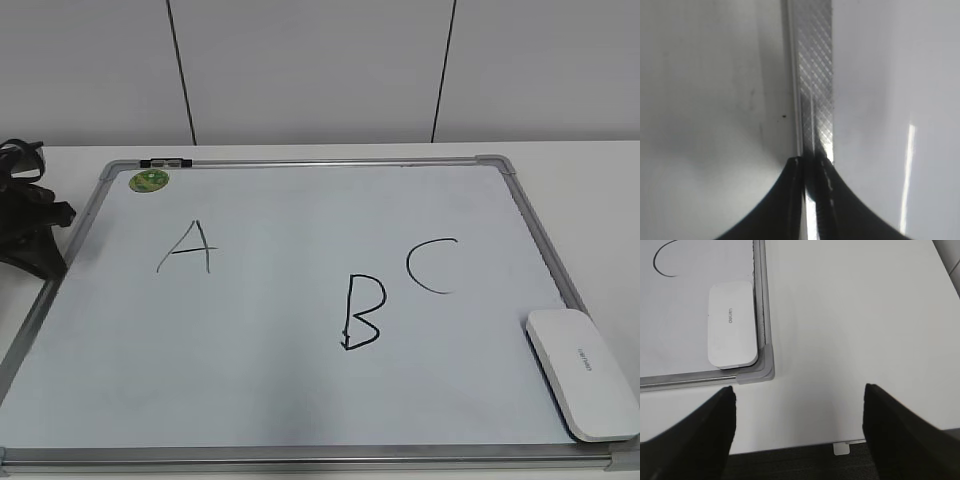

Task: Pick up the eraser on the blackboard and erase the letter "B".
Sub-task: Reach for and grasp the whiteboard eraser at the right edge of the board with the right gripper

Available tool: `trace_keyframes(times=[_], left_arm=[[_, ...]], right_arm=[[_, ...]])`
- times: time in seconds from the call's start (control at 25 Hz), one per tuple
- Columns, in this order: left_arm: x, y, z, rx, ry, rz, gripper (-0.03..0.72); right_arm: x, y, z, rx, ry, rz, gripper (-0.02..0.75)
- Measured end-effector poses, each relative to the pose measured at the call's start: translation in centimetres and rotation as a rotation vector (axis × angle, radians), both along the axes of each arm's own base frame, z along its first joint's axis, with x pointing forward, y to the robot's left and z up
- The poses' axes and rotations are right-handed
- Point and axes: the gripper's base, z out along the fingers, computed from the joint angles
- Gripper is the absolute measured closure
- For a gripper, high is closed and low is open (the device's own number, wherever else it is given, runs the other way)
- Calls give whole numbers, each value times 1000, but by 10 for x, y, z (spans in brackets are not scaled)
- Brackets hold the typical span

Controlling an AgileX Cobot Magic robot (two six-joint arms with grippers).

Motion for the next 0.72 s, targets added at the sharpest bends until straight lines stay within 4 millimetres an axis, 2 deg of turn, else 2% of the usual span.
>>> trace_keyframes(times=[0.2, 0.36, 0.44, 0.52, 0.72], left_arm=[[0, 0, 0, 0, 1, 0, 656], [0, 0, 0, 0, 1, 0, 657], [0, 0, 0, 0, 1, 0, 657], [0, 0, 0, 0, 1, 0, 657], [0, 0, 0, -1, 3, -1, 657]], right_arm=[[-1, 0, 5, -1, -18, 3, 151], [7, 2, 23, -28, -73, 57, 151], [18, 3, 31, -30, -83, 74, 151], [38, 3, 37, -33, -97, 86, 151], [83, 5, 38, 5, -97, 100, 151]])
